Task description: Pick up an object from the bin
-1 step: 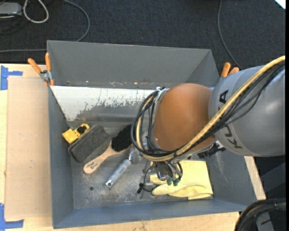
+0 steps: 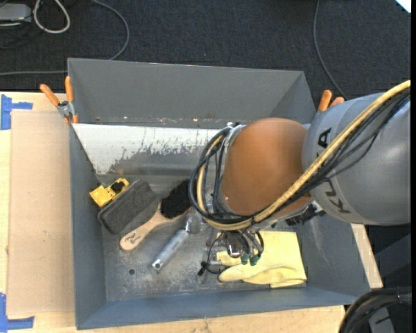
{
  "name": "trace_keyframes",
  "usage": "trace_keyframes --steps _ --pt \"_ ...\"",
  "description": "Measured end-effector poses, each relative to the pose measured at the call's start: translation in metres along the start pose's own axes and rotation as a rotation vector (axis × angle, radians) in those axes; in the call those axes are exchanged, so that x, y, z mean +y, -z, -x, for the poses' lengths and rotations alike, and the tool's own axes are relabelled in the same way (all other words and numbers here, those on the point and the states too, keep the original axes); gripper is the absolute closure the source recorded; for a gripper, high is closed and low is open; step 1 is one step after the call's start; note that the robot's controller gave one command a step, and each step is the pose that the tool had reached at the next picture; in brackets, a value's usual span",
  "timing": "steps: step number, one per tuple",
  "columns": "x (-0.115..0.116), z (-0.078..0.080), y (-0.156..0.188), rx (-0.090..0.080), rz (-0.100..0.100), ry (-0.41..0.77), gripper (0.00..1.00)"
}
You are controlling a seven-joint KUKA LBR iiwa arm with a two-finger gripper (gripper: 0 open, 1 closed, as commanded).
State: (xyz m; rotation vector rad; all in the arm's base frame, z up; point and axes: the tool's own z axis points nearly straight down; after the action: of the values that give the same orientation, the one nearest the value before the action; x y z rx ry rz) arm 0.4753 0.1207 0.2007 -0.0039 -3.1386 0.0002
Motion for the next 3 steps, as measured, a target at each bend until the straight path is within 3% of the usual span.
trace_keyframes --steps 1,2,3 --pt "0.036 0.051 -0.109 0.000 0.000 0.281 0.00" --pt "0.028 0.068 -0.061 -0.006 0.000 0.453 0.00" --pt "0.039 0.077 -0.102 0.008 0.003 0.678 0.00"
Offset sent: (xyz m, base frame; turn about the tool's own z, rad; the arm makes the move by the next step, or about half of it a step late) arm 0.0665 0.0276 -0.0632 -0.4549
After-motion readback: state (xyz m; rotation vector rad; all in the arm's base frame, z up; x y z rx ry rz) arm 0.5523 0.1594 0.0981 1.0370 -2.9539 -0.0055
